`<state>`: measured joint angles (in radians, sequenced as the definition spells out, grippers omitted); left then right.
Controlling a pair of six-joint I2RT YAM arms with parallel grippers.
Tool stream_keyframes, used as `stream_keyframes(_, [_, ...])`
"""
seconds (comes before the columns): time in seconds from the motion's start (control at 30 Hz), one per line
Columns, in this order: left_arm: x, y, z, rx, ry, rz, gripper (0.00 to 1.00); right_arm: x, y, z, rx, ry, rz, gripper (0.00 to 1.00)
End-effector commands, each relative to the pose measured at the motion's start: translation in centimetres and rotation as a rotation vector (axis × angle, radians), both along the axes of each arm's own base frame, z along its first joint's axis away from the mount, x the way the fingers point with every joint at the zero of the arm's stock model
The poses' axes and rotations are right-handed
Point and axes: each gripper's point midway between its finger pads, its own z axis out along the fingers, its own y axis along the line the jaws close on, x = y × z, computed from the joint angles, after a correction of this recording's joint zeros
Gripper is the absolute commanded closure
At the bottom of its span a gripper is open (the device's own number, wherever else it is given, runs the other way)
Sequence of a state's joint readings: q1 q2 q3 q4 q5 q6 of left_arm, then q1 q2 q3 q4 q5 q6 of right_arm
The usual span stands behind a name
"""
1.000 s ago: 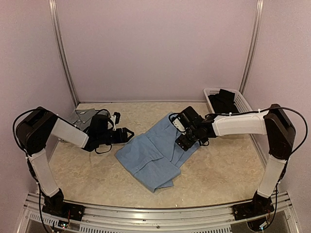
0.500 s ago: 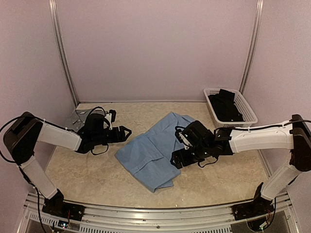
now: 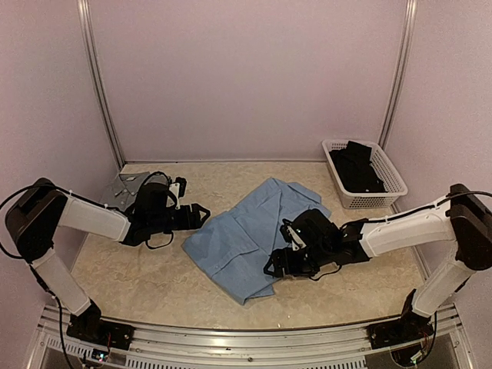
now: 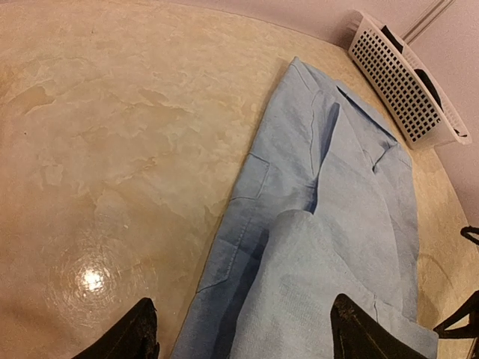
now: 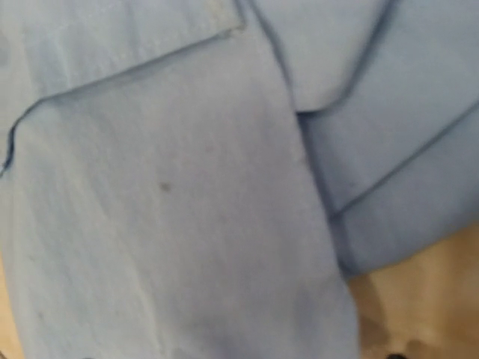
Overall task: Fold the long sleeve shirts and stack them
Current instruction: Smooth out the 2/3-rectangle-folded shirt at the center of the board.
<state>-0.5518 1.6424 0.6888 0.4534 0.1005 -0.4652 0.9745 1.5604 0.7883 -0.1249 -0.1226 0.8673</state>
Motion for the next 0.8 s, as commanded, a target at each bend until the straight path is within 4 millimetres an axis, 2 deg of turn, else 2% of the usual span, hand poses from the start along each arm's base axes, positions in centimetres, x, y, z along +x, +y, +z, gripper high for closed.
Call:
stream_keyframes(0.0, [-0.3,0.1,0.6,0.010,-0.019,-0.001,0.25,-0.9,1.3,-1.4,0.069,0.072,-0.002,0.24])
stream_keyframes(0.3, [-0.4,0.0,0.7,0.020,-0.024,-0.004,0.25,-1.1,1.9,-2.0,0.117,0.079,0.005,0.45])
stream_keyframes(0.4, [-0.5,0.0,0.5,0.025,-0.021,-0.002,0.25,-0.7,2.4,-1.4,0.144,0.047,0.016,0.54])
stream_keyframes(0.57, [-0.6,0.2,0.5,0.037,-0.023,0.002,0.25,0.4,2.9,0.0,0.142,-0.029,0.028,0.86])
stream_keyframes(0.63, [-0.5,0.3,0.6,0.041,-0.025,0.004,0.24,0.9,3.1,0.8,0.130,-0.063,0.044,0.95])
stream_keyframes(0.67, [-0.5,0.3,0.6,0.043,-0.027,0.006,0.24,1.2,3.3,1.3,0.122,-0.082,0.053,0.99])
stream_keyframes(0.77, [-0.5,0.4,0.6,0.048,-0.028,0.008,0.24,2.1,4.0,2.6,0.094,-0.144,0.092,1.00])
